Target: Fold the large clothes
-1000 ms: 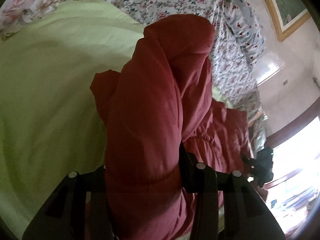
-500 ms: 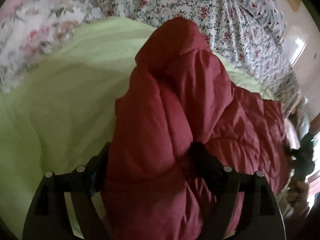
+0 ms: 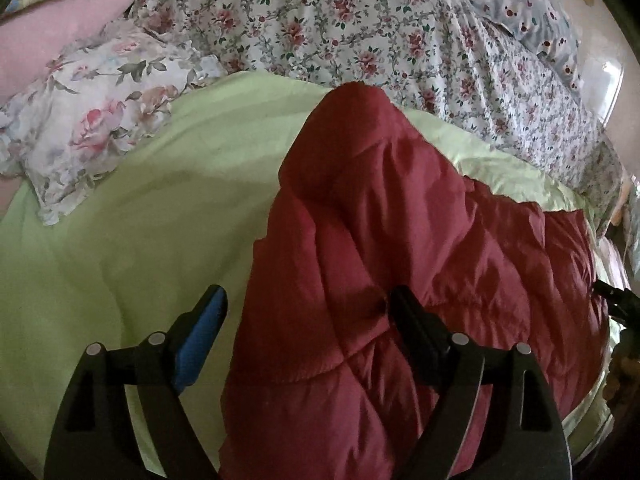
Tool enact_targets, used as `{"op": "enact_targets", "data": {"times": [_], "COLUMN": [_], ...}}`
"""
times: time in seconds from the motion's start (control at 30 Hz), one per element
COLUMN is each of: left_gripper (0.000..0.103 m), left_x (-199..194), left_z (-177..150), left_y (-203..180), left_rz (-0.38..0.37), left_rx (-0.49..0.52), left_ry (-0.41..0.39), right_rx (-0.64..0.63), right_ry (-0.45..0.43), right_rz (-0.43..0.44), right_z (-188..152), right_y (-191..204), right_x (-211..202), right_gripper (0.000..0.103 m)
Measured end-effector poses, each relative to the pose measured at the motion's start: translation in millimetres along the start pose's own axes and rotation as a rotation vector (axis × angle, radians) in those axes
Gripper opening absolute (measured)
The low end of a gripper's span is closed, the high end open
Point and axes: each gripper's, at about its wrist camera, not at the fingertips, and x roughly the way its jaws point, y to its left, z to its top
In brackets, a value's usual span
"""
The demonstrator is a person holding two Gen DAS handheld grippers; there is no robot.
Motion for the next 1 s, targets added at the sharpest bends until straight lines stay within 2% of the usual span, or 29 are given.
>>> {"op": "enact_targets", "data": {"times": [0.33,0.43,0.53,0.57,0.6,0.63,0.67,0.7,0.77,0.8,0.83,0.87,1.0], "left_gripper": [0.085,0.085,0.084,0.077,0.063,0.055,0.042,0.031,0.019,0.017,0.016,0.015,0.013], "left_x": [12,17,20,20,21,22,22,22,19,17,15,13,7], "left_z": [10,11,10,9,8,7,7,7,10,11,13,15,29], "left_y": [-18,-19,-28,-32,-34,-39,-42,-43,-46,-47,-48,-49,-47], "left_rz": [-0.014,-0.054,-0.05,-0.038,-0.03,-0.017,-0.004,0.002,0.006,0.007,0.004,0.001,-0.023], "left_rx": [0.043,0.039,0.081,0.103,0.119,0.149,0.168,0.181,0.205,0.213,0.217,0.22,0.202], "left_ry": [0.028,0.05,0.046,0.043,0.043,0.043,0.04,0.038,0.024,0.017,0.009,0.002,-0.028], "right_rx": [-0.035,-0.047,-0.071,-0.085,-0.098,-0.117,-0.129,-0.141,-0.161,-0.166,-0.169,-0.17,-0.159], "right_ry": [0.023,0.032,0.03,0.027,0.027,0.027,0.025,0.022,0.015,0.008,-0.002,-0.007,-0.047], "right_rz": [0.022,0.029,0.037,0.029,0.024,0.011,-0.002,-0.013,-0.025,-0.03,-0.036,-0.034,-0.011], "right_z": [10,10,10,10,9,8,7,7,7,7,8,10,21], "right_y": [16,20,27,29,31,34,36,37,39,40,41,41,42], "right_x": [12,14,15,15,16,17,17,17,15,14,11,9,-2], "right_gripper": [0.096,0.097,0.097,0.095,0.094,0.088,0.078,0.072,0.052,0.047,0.036,0.028,0.02]}}
